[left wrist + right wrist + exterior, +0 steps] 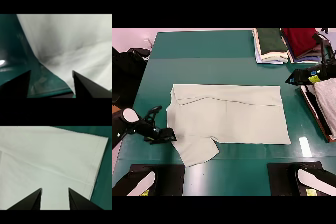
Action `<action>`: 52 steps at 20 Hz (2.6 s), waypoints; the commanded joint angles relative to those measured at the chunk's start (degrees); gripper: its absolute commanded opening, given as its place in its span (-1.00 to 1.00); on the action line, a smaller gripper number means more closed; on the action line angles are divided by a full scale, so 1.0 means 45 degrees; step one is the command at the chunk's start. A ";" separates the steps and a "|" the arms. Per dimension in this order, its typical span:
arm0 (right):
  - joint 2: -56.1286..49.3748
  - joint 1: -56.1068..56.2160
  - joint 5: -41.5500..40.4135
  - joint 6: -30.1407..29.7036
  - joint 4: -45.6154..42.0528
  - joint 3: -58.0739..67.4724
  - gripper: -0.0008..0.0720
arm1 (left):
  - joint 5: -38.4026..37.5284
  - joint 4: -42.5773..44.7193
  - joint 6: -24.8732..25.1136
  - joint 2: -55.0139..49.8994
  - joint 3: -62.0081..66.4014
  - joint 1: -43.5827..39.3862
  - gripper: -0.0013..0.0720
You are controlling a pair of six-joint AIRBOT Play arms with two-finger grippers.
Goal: Fold the shirts.
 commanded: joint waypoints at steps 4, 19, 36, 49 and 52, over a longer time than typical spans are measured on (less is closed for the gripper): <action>0.0078 0.0180 -0.0092 0.0010 0.0010 0.0000 0.09 | 0.1146 -0.2793 0.0359 0.0267 -0.1608 -0.0005 0.71; 0.2069 -0.3687 0.1661 0.0000 -0.0699 -0.5634 0.13 | 0.0141 -0.3706 0.1651 0.2176 -0.0112 0.0000 -0.91; 0.1253 -0.2803 0.0384 -0.0860 0.0607 -0.9437 -0.89 | -0.0233 -0.2657 0.1243 0.2837 0.0393 0.0000 -0.91; 0.4619 -0.2050 0.2293 -0.0695 -0.2671 -0.6936 -0.93 | -0.1729 -0.1073 0.0937 0.4575 0.1841 0.0000 -0.91; 0.2516 -0.1010 0.0976 -0.0607 -0.2676 -0.5717 -0.93 | 0.0170 -0.1093 0.1613 0.2501 0.2560 0.0000 -0.91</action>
